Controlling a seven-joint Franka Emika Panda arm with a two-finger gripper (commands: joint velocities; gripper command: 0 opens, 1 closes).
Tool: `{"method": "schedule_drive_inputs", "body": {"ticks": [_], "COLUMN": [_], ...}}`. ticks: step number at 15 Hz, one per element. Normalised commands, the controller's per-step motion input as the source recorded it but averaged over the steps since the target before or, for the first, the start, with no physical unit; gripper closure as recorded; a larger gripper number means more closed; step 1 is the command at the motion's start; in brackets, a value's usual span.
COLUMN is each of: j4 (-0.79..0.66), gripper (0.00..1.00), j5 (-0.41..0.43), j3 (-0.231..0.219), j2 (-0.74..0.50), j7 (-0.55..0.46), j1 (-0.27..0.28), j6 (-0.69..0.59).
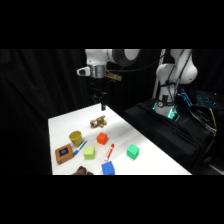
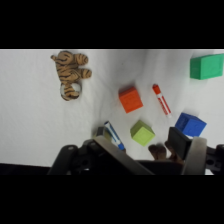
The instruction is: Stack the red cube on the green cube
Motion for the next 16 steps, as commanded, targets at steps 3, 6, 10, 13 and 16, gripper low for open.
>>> {"method": "schedule_drive_inputs", "body": {"ticks": [3,6,10,13,16], "j4": [0.09,0.25,0.28,0.26,0.26], "gripper": [0.0,0.0,0.0,0.0,0.0], "j5": [-0.047,-0.038,-0.047,-0.063,-0.06], "j3": [0.012,0.005,0.008,0.028,0.061], "j2": [0.06,0.21,0.31,0.29,0.27], "j7": [-0.1,-0.31,-0.47,-0.5,-0.39], "j1": [-0.027,-0.046,-0.083,-0.119,-0.126], "j6": [0.01,0.03,0.11,0.14,0.14]}}
